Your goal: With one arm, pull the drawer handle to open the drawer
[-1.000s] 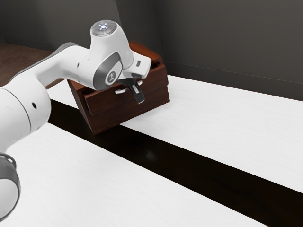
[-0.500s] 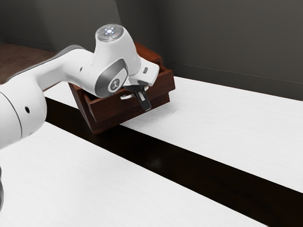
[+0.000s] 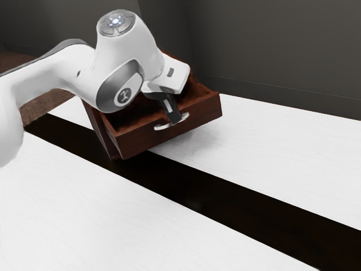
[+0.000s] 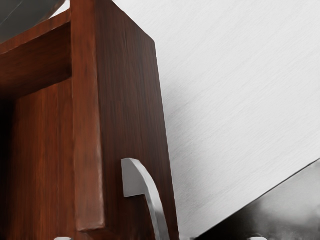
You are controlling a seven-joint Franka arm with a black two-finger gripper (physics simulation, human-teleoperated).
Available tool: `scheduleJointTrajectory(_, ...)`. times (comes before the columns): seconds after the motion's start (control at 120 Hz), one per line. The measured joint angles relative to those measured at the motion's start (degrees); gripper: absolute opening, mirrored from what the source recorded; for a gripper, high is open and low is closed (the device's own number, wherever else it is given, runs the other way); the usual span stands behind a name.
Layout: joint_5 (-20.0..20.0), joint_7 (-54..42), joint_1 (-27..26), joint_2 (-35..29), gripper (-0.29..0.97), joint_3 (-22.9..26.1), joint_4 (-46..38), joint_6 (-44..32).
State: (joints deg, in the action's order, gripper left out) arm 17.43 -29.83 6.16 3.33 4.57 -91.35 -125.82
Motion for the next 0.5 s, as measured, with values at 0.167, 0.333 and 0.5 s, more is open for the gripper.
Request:
scheduleJointTrajectory(0.167, -2.65, 0.96, -0.12, -10.09, 0.61, -0.09, 5.76, 12.87)
scheduleJointTrajectory(0.333, -5.55, 6.71, 0.38, -10.13, 0.65, -0.03, 9.29, 30.40)
scheduleJointTrajectory(0.5, -6.44, 10.87, 0.27, -8.03, 0.67, 0.04, 10.06, 39.56)
